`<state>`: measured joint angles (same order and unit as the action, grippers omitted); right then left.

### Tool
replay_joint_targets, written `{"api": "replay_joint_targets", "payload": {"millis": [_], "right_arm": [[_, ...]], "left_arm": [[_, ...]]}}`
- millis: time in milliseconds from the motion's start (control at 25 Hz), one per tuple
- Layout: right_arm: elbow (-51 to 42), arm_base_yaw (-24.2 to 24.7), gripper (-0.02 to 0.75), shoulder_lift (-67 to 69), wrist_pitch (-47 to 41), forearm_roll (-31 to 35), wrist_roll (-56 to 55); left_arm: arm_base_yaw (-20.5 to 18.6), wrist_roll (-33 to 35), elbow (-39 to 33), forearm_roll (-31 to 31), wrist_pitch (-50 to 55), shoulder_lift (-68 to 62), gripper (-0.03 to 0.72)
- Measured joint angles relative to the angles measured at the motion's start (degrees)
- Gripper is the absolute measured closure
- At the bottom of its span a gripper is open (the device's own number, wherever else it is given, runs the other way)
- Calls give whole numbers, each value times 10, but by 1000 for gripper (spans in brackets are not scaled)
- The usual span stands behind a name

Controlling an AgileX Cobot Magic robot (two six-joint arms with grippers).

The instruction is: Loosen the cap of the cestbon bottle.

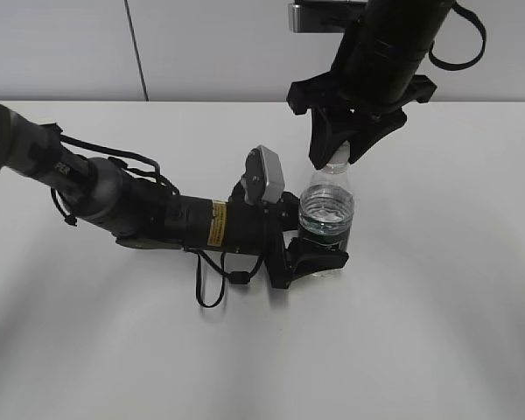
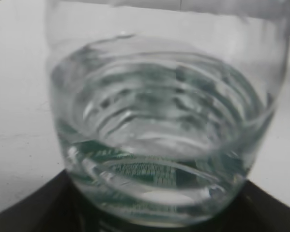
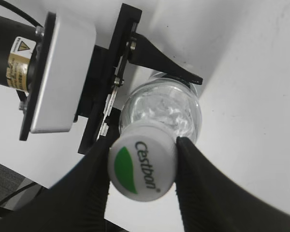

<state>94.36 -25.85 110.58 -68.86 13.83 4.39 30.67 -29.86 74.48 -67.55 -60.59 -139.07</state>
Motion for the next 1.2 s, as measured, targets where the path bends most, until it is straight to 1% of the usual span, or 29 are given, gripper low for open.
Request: {"api": "replay_joint_targets", "payload": {"millis": [120,240,360,480,560,680,1200], "right_arm": [[0,0,419,0,-1,0,19],[0,0,420,0,-1,0,69],[0,0,420,0,-2,-1,185],[0,0,421,0,-2,-1,339],[0,0,421,0,-2,1,407],[0,0,421,0,-3,4,436],[0,0,423,-5,-9,5,471]], "left_arm": [[0,0,0,0,0,0,164],[0,0,0,0,0,0,164],[0,0,0,0,0,0,164],[0,2,0,-2,0,0,164],[0,2,0,-2,0,0,164],[0,2,0,-3,0,0,164],[0,3,0,-9,-5,0,164]]}}
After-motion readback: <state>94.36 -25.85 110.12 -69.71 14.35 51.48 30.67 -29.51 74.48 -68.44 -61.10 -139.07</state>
